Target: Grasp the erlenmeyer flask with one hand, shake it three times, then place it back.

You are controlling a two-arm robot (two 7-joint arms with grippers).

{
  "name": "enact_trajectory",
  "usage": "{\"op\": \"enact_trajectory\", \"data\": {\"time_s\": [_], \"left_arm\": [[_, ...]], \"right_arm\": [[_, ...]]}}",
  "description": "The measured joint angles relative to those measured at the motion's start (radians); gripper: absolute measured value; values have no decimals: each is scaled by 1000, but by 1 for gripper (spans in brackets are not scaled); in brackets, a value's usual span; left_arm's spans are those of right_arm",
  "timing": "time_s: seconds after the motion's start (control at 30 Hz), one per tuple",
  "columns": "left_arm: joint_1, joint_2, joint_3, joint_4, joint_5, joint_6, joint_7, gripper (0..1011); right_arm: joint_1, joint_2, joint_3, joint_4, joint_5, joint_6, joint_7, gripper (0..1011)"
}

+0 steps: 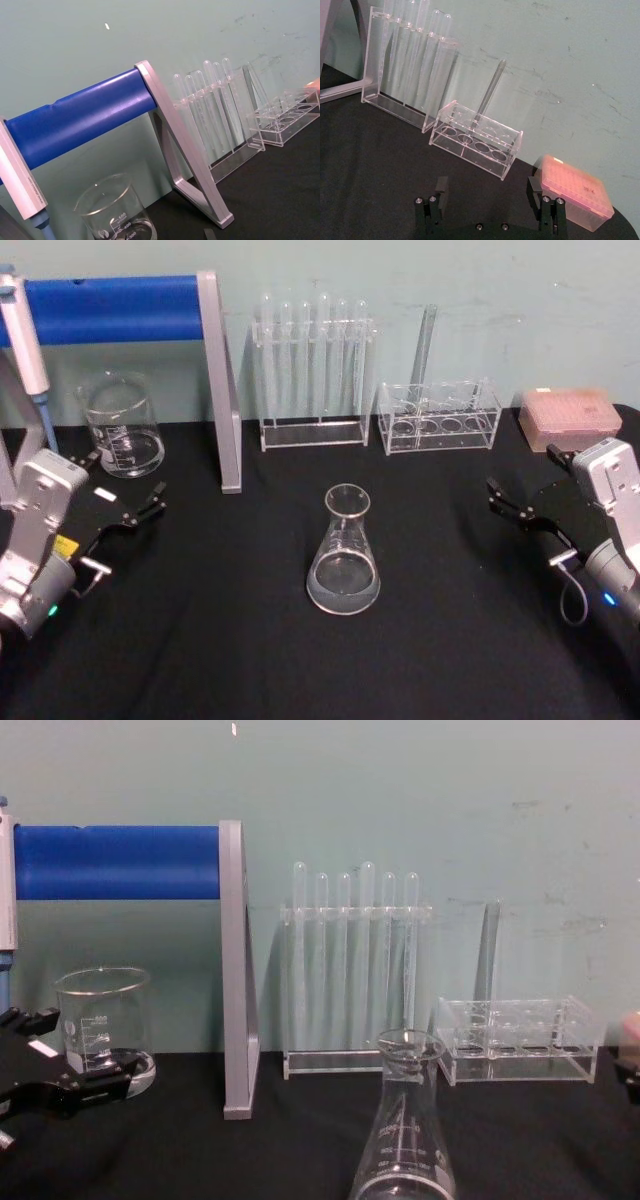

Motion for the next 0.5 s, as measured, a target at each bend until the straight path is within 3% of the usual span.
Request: {"op": "enact_trajectory", "data": {"time_s": [0.5], "left_arm": [[0,0,0,0,0,0,0,1001]], "right_arm": [[0,0,0,0,0,0,0,1000]]}}
